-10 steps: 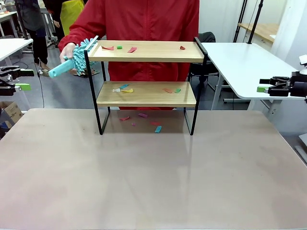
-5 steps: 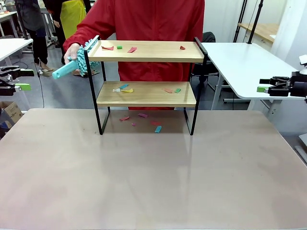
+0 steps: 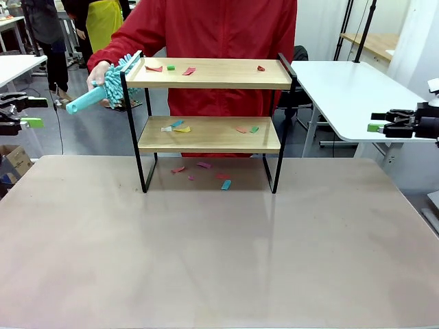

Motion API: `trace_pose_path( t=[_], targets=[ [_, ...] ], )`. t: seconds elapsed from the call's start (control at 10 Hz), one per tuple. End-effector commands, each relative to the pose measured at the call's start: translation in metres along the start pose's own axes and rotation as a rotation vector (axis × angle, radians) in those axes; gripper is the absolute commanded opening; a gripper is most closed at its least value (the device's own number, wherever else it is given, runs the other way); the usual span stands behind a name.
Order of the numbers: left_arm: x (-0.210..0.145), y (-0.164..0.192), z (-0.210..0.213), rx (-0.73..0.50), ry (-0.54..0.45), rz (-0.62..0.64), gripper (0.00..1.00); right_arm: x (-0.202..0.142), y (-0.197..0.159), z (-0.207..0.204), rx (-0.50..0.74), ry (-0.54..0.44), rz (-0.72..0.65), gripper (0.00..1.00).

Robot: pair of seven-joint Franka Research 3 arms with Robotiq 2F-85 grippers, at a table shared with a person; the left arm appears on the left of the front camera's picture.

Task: Clean the shelf.
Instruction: Pick up the Duster handed by the human.

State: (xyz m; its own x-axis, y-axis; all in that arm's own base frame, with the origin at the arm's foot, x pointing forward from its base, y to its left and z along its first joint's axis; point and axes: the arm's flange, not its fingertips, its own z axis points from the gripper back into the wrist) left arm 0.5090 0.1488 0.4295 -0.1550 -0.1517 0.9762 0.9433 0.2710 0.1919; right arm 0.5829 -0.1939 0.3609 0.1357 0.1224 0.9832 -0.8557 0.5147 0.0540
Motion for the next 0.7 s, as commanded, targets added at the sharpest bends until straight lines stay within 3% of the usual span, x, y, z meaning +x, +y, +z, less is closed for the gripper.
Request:
trace_pose_path(
  t=[0.0, 0.1, 0.2, 0.3, 0.6],
  targets=[
    [0.04, 0.004, 0.01, -0.02, 0.028, 0.037, 1.0, 0.009, 0.001, 0.0, -0.014, 0.005, -0.013, 1.0],
    [0.074, 0.008, 0.015, 0.024, 0.1, 0.04, 1.0, 0.009, 0.001, 0.0, -0.014, 0.005, -0.013, 1.0],
    [0.102, 0.014, 0.017, 0.066, 0.208, 0.121, 1.0, 0.009, 0.001, 0.0, -0.014, 0.005, -0.013, 1.0],
    [0.13, 0.016, 0.012, 0.127, 0.382, 0.161, 1.0, 0.009, 0.001, 0.0, -0.014, 0.005, -0.013, 1.0],
    [0.21, 0.007, -0.014, 0.235, 0.579, 0.258, 1.0, 0.009, 0.001, 0.0, -0.014, 0.005, -0.013, 1.0]
  ],
)
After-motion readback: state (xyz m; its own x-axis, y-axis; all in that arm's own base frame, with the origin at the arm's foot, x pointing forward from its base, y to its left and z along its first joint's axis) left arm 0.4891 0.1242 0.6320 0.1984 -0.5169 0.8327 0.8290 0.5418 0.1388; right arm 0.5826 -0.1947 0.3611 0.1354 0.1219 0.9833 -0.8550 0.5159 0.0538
